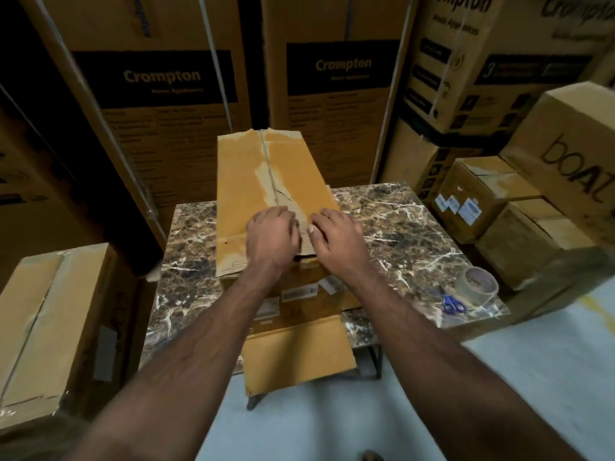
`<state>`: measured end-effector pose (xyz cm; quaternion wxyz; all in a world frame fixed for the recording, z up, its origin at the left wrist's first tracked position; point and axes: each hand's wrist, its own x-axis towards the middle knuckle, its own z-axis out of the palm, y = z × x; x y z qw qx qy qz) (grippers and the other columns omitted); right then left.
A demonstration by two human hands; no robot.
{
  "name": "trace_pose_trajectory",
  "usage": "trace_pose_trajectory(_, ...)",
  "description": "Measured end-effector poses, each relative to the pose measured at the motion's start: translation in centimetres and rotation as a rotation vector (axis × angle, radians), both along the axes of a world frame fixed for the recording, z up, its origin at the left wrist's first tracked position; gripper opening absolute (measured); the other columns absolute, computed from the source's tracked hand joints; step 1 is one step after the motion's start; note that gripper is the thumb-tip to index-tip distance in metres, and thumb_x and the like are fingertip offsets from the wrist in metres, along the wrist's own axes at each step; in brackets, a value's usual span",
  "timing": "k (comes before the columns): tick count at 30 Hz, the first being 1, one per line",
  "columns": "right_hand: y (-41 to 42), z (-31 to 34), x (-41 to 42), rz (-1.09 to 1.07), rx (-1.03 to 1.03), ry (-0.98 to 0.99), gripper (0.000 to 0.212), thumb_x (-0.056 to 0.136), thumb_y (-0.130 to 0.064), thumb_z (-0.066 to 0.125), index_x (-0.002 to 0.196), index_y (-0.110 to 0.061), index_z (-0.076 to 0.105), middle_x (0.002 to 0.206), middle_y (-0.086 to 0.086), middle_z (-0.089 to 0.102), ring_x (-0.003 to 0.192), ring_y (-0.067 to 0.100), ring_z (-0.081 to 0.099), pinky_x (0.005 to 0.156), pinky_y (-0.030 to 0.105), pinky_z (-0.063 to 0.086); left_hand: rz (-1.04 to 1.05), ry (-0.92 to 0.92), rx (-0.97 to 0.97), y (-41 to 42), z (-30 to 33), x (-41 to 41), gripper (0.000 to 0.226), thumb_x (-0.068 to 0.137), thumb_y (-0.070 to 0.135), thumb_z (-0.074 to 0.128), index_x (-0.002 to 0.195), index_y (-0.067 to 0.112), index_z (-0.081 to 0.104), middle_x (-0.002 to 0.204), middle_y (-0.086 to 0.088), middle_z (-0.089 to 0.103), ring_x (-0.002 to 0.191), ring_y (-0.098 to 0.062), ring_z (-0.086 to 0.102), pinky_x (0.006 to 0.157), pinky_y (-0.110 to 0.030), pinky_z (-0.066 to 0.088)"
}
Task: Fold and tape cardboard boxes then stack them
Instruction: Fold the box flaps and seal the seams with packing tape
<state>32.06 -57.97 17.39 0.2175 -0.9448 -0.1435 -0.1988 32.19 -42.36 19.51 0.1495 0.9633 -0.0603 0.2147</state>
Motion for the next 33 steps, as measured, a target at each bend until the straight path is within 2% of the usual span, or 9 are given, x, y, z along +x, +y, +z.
trace_pose_trajectory(3,-2.1,-0.6,-1.4,-0.098,0.206,-0.135,0.044,0.102,-0.04,0.037,0.123,-0.015,0.067,0.123,0.007,0.065,0.115,0.028,0.057,0.095,0.045,0.042,-0.143,-0.194,-0.043,-3.8,1.8,-0.3,0.023,0.09,0.017,0.056,0.106,0.014,0.072,0.103,-0.006,0.071,0.098,-0.028,0.064,0.087,-0.04,0.046)
trace_pose_trajectory(6,-7.9,-2.8,-2.1,-0.248,0.187,-0.031,0.044,0.1,-0.037,0.033,0.124,-0.015,0.062,0.12,0.007,0.063,0.111,0.029,0.056,0.093,0.046,0.046,-0.329,-0.205,0.025,-10.4,2.2,-0.4,0.024,0.089,0.021,0.054,0.105,0.017,0.07,0.101,-0.004,0.07,0.098,-0.027,0.062,0.09,-0.042,0.044)
trace_pose_trajectory(10,-18.4,-6.0,-3.8,-0.415,0.111,0.118,0.049,0.088,-0.036,0.031,0.118,-0.014,0.063,0.115,0.01,0.063,0.109,0.035,0.057,0.092,0.048,0.047,-0.513,0.015,0.062,-20.7,-0.9,-0.8,0.019,0.088,0.024,0.053,0.099,0.02,0.068,0.098,-0.003,0.071,0.099,-0.027,0.061,0.085,-0.042,0.048)
trace_pose_trajectory(14,-27.2,-8.4,-4.8,-0.577,0.046,0.286,0.039,0.092,-0.019,0.05,0.13,-0.015,0.06,0.124,0.011,0.064,0.118,0.033,0.056,0.099,0.047,0.045,-0.587,0.324,0.043,-28.6,-5.6,-0.7,0.027,0.096,0.025,0.048,0.113,0.016,0.068,0.11,-0.01,0.071,0.102,-0.031,0.064,0.084,-0.042,0.051)
trace_pose_trajectory(17,-32.5,-10.5,-4.8,-0.612,-0.028,0.374,0.043,0.092,-0.013,0.057,0.134,-0.017,0.06,0.129,0.01,0.064,0.123,0.029,0.056,0.102,0.042,0.044,-0.587,0.472,0.036,-32.6,-8.5,-0.7,0.03,0.097,0.024,0.048,0.119,0.017,0.067,0.117,-0.01,0.07,0.105,-0.031,0.064,0.087,-0.041,0.053)
trace_pose_trajectory(23,-38.6,-14.9,-2.8,-0.641,-0.214,0.736,0.038,0.095,-0.031,0.054,0.132,-0.024,0.056,0.132,0.01,0.059,0.123,0.031,0.051,0.099,0.04,0.036,-0.531,0.616,0.028,-37.0,-12.1,0.5,0.026,0.1,0.023,0.048,0.116,0.013,0.066,0.112,-0.01,0.07,0.095,-0.026,0.064,0.08,-0.034,0.051)
trace_pose_trajectory(25,-39.4,-15.4,-2.2,-0.615,-0.335,0.74,0.029,0.095,-0.03,0.056,0.122,-0.024,0.06,0.119,0.005,0.065,0.114,0.025,0.055,0.095,0.039,0.034,-0.514,0.654,0.019,-37.4,-12.8,1.1,0.026,0.1,0.022,0.049,0.117,0.012,0.066,0.111,-0.011,0.07,0.095,-0.027,0.064,0.082,-0.038,0.053)
trace_pose_trajectory(27,-39.4,-15.6,-1.7,-0.604,-0.346,0.665,0.022,0.096,-0.03,0.056,0.116,-0.023,0.063,0.106,0.002,0.068,0.101,0.023,0.059,0.088,0.038,0.034,-0.484,0.685,0.006,-37.6,-13.1,1.7,0.027,0.099,0.022,0.05,0.119,0.014,0.065,0.113,-0.01,0.07,0.097,-0.028,0.064,0.085,-0.04,0.054)
trace_pose_trajectory(33,-37.4,-13.3,1.1,-0.39,0.052,0.432,0.023,0.099,-0.027,0.053,0.119,-0.023,0.064,0.097,0.003,0.07,0.098,0.027,0.061,0.08,0.036,0.029,-0.39,0.59,-0.103,-37.8,-9.5,5.3,0.029,0.095,0.021,0.056,0.123,0.012,0.06,0.115,-0.013,0.068,0.104,-0.033,0.064,0.082,-0.037,0.049)
